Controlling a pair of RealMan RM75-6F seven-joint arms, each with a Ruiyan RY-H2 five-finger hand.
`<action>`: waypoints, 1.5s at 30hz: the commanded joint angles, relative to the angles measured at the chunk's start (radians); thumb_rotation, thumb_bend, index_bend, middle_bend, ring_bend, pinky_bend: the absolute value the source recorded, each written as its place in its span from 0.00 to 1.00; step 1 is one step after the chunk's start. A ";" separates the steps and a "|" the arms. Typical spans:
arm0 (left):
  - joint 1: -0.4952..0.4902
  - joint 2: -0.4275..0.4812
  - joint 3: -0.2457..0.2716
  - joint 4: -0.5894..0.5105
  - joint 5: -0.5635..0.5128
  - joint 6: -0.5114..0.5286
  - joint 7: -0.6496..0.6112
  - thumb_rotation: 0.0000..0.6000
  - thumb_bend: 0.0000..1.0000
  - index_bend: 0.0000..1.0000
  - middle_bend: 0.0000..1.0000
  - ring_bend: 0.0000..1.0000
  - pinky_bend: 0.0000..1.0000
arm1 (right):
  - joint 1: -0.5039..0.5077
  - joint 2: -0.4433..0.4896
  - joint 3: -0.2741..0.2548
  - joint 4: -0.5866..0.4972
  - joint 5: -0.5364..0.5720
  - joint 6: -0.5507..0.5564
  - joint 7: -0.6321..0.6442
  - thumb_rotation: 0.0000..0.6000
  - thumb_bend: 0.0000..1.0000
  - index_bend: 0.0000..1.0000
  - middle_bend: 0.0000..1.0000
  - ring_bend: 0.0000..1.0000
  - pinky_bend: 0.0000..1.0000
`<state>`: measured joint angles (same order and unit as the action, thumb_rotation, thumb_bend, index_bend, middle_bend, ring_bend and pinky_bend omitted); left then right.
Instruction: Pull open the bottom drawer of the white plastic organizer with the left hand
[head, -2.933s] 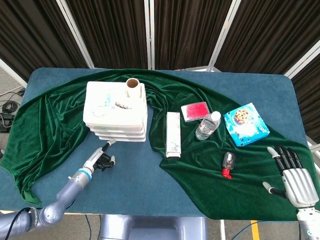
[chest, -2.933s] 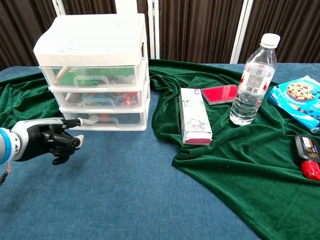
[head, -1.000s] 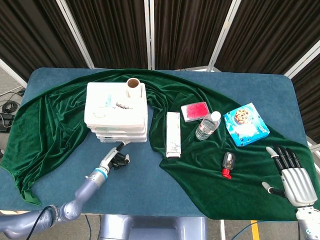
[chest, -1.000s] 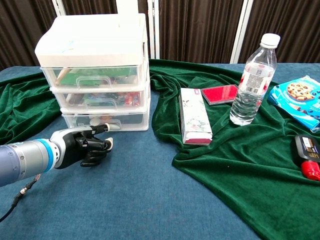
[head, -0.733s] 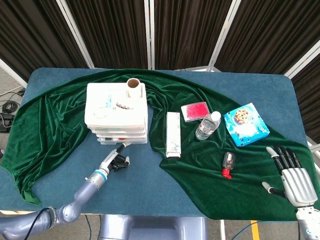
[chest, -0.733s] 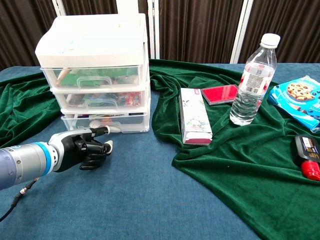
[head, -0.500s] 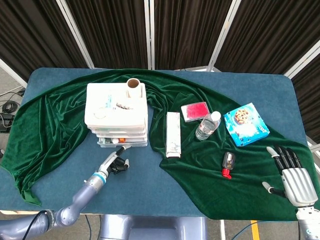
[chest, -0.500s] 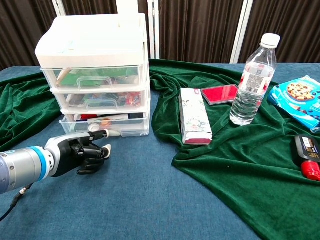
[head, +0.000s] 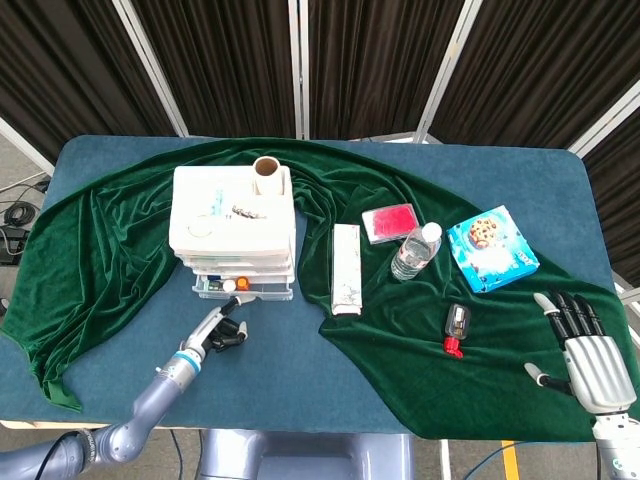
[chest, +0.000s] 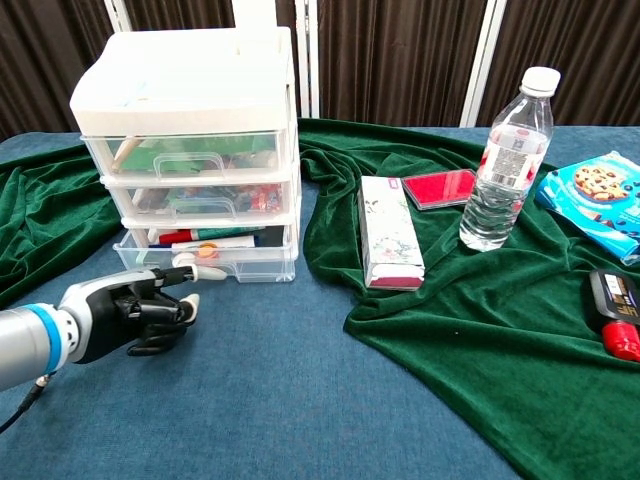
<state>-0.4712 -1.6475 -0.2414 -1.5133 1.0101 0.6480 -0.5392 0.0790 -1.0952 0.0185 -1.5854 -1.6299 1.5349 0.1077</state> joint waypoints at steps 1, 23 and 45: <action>0.033 0.018 0.038 -0.006 0.067 0.022 -0.017 1.00 0.72 0.06 0.93 0.86 0.80 | 0.000 -0.001 0.000 0.000 -0.001 0.001 -0.003 1.00 0.04 0.00 0.00 0.00 0.00; 0.167 0.008 0.186 -0.159 0.370 0.549 0.816 1.00 0.70 0.00 0.69 0.61 0.68 | -0.001 -0.011 0.000 0.008 -0.010 0.010 -0.006 1.00 0.04 0.00 0.00 0.00 0.00; 0.034 -0.064 0.027 -0.173 -0.062 0.471 1.108 1.00 0.81 0.09 0.84 0.73 0.77 | 0.001 -0.010 -0.001 0.007 -0.009 0.006 -0.006 1.00 0.04 0.00 0.00 0.00 0.00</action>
<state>-0.4244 -1.7048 -0.2097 -1.6884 0.9667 1.1273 0.5586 0.0796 -1.1051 0.0179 -1.5779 -1.6389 1.5410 0.1022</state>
